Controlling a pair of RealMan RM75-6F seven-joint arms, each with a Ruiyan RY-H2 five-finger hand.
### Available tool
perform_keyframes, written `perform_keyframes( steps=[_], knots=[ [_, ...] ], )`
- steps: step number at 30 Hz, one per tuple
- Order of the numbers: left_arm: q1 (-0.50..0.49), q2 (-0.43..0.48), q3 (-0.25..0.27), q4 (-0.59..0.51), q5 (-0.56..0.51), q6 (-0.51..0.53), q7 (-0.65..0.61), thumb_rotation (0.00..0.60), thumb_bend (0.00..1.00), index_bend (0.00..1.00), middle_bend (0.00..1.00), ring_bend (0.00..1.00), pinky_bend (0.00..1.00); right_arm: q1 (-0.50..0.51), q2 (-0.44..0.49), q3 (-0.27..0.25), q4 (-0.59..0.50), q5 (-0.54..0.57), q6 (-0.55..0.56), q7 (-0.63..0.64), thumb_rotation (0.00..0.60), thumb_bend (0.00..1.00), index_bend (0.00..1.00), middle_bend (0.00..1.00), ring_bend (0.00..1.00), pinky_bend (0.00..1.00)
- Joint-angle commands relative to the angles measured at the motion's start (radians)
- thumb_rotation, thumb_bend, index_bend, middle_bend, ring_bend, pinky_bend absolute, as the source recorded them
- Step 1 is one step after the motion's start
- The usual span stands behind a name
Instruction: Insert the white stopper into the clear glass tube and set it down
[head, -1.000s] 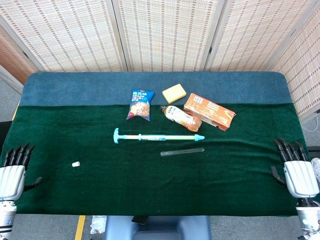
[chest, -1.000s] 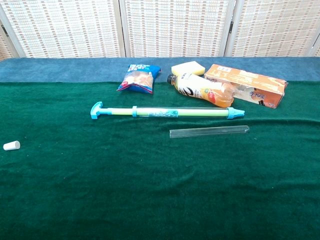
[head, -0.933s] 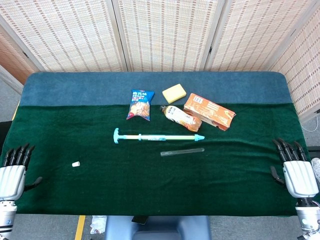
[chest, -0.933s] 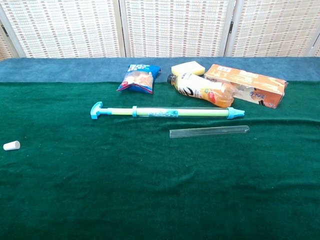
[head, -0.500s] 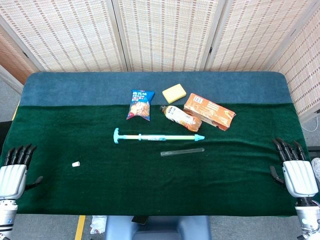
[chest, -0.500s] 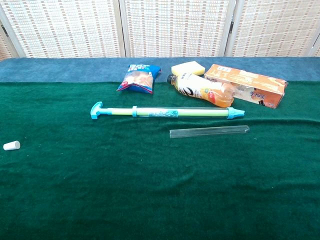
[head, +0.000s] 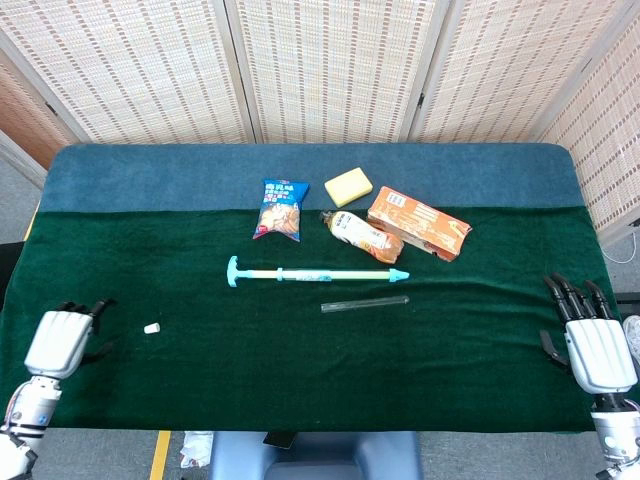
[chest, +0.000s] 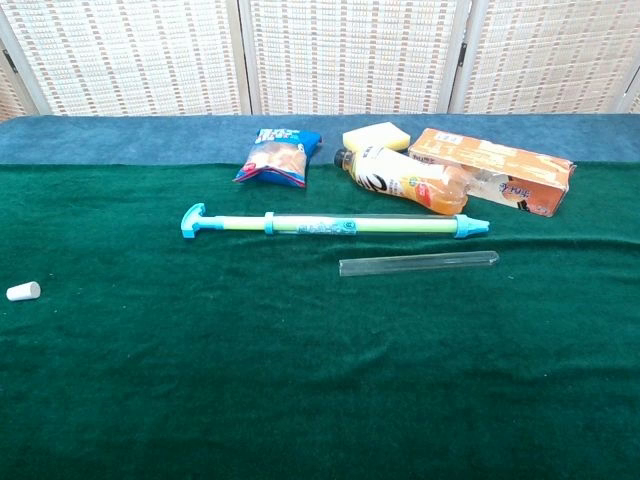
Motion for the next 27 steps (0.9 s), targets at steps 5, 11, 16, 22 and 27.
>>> perform_keyframes(
  steps=[5,11,16,22,27],
  knots=[
    [-0.092,-0.018,0.031,0.013,0.005,-0.167,0.031,0.6,0.68,0.36,0.94,0.84,0.73,0.003,0.001,-0.004,-0.004,0.003,-0.011,-0.002,0.6,0.48,0.04,0.11,0.18,0.1],
    [-0.134,-0.028,0.041,0.001,-0.025,-0.253,0.066,0.6,0.7,0.31,0.95,0.85,0.74,0.001,0.004,-0.006,-0.007,0.015,-0.02,-0.003,0.6,0.48,0.05,0.11,0.2,0.11],
    [-0.163,-0.021,0.052,-0.026,-0.061,-0.323,0.112,0.6,0.71,0.29,0.95,0.85,0.74,0.001,0.002,-0.007,-0.003,0.017,-0.021,0.003,0.6,0.48,0.05,0.11,0.2,0.11],
    [-0.176,-0.038,0.062,-0.023,-0.09,-0.352,0.142,0.6,0.71,0.29,0.95,0.85,0.74,0.002,-0.002,-0.008,0.005,0.02,-0.028,0.01,0.6,0.48,0.05,0.12,0.21,0.11],
    [-0.179,-0.045,0.067,-0.018,-0.119,-0.363,0.159,0.6,0.71,0.29,0.95,0.85,0.74,0.003,-0.004,-0.007,0.01,0.022,-0.029,0.015,0.6,0.48,0.05,0.12,0.22,0.11]
  ],
)
